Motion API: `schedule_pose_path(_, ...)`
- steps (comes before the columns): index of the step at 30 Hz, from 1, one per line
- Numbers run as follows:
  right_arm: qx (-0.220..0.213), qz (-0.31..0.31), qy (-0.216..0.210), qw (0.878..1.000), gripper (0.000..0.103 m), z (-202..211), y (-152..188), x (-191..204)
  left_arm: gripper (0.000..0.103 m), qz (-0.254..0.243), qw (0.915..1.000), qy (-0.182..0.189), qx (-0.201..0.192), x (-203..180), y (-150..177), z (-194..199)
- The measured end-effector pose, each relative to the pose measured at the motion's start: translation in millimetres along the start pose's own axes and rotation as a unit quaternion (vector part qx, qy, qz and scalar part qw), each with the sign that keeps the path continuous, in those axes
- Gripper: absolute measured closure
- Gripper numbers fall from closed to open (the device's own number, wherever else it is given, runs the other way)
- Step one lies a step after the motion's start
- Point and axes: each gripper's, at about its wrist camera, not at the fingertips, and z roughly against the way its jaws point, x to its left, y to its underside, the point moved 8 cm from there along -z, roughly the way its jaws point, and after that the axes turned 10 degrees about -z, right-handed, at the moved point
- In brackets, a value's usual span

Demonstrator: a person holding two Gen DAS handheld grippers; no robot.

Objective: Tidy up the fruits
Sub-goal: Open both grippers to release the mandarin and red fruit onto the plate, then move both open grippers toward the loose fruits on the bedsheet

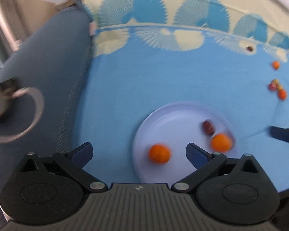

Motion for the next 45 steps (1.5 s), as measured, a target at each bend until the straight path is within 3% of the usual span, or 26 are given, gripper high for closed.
schedule_pose_path(5,0.032,-0.040,-0.005,0.999,0.001,40,36,4,0.000,0.041,0.9984,0.001,0.039,3,49,31)
schedule_pose_path(11,-0.008,-0.028,0.013,0.999,0.001,75,40,13,0.000,0.043,0.9976,0.003,0.055,-10,83,62)
schedule_pose_path(17,-0.043,-0.029,0.020,0.998,0.001,104,44,8,0.000,0.041,0.9989,-0.014,0.018,-17,85,94)
schedule_pose_path(26,-0.078,-0.032,0.020,0.996,0.001,130,47,5,0.000,0.021,0.9995,-0.021,-0.008,-34,81,119)
schedule_pose_path(45,-0.082,-0.033,0.023,0.996,0.001,133,46,6,0.000,0.011,0.9996,-0.020,-0.013,-37,79,122)
